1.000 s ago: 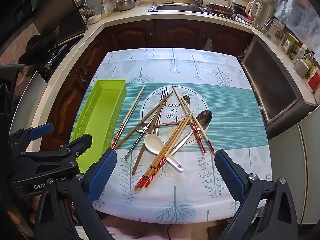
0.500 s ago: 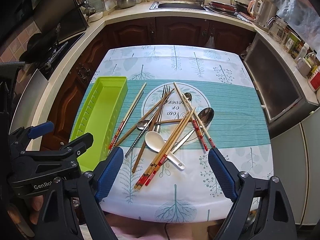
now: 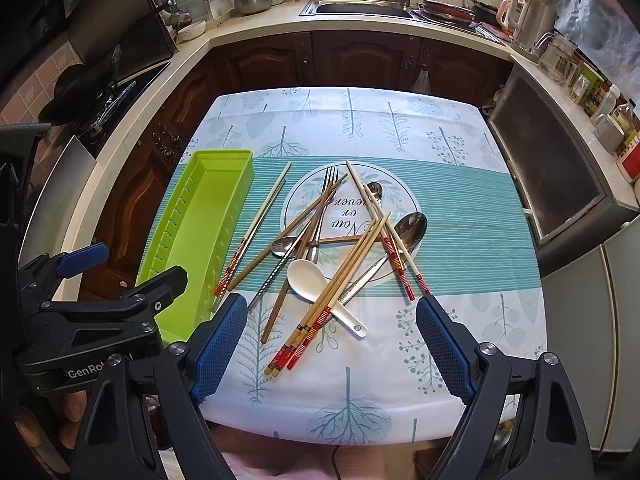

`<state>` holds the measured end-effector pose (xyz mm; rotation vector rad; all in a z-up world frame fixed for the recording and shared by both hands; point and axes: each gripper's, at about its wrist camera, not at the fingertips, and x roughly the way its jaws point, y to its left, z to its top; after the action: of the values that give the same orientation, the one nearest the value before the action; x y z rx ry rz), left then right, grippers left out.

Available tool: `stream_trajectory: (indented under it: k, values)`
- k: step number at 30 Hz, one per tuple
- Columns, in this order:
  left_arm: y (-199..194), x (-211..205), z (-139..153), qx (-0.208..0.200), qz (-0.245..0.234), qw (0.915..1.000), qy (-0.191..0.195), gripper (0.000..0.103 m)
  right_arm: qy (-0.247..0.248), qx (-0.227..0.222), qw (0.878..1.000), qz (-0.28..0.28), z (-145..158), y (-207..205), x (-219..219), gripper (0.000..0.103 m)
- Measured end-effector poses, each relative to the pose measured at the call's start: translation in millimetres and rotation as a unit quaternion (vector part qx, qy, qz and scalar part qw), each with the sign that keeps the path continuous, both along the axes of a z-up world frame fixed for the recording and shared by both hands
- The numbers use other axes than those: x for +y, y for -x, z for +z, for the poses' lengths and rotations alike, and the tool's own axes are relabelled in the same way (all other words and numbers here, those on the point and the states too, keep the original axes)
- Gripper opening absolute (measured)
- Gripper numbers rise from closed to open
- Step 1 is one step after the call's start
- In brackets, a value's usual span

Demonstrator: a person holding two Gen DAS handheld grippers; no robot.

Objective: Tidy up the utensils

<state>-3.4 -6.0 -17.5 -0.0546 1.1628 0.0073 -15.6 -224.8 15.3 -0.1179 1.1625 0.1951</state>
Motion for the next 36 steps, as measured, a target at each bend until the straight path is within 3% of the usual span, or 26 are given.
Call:
stream_trajectory:
  k: [7,9,26,36]
  values:
    - [0,-1,-1,0.000,0.000,1.0000,0.001,0.102,-0.001,-0.001,1.000,0.002,-1,0,-1,0.087]
    - [0,-2,0,-0.001,-0.002,1.0000,0.000,0.102,-0.002,0.002,1.000,0.007,-2,1,0,0.072]
    - [-11,2,11,-0.019,-0.026,0.9995,-0.004,0.102,0.002,-0.004,1.000,-0.009,4,-6,5,0.071]
    - [-25,11,25,-0.042,-0.068,0.9968,0.005,0.102,0.003,-0.022,0.999,-0.034,18,-9,11,0.071]
